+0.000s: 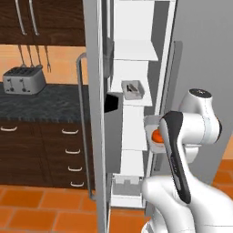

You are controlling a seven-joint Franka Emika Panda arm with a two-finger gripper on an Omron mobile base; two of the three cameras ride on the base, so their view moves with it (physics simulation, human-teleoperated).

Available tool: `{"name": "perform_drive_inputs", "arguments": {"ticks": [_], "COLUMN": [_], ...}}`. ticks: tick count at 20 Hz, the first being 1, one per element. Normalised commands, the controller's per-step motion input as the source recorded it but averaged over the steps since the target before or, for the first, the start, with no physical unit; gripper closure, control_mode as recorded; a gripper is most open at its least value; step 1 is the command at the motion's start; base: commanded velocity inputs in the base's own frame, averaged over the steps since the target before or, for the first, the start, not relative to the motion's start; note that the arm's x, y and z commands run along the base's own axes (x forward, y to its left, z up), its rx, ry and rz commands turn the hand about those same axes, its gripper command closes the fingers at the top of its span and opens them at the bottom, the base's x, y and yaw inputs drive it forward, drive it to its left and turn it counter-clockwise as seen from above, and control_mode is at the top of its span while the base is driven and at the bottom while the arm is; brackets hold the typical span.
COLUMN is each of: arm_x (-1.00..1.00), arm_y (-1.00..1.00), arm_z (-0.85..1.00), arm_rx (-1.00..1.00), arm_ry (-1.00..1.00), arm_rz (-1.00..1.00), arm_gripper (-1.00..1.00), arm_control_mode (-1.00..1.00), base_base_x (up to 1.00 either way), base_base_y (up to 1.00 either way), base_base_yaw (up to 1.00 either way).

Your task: Take the meat container that has the fish and place it on the second highest rack of the freezer. Then take the vegetable container that has the tomato and squash and place it on the highest rack of the freezer.

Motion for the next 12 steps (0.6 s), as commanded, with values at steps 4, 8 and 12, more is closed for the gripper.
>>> {"name": "perform_drive_inputs", "arguments": {"ticks": [4, 8, 12], "arm_x": [0.00, 0.00, 0.00], "arm_y": [0.00, 0.00, 0.00], "arm_z": [0.00, 0.00, 0.00], "arm_rx": [0.00, 0.00, 0.00], "arm_ry": [0.00, 0.00, 0.00], "arm_rz": [0.00, 0.00, 0.00], "arm_gripper": [1.00, 1.00, 1.00], "arm_control_mode": [1.00, 1.00, 1.00], "base_base_x": [0.53, 0.62, 0.34], "base_base_y": [0.02, 0.00, 0.15], "base_base_yaw": [0.01, 0.00, 0.02]}}
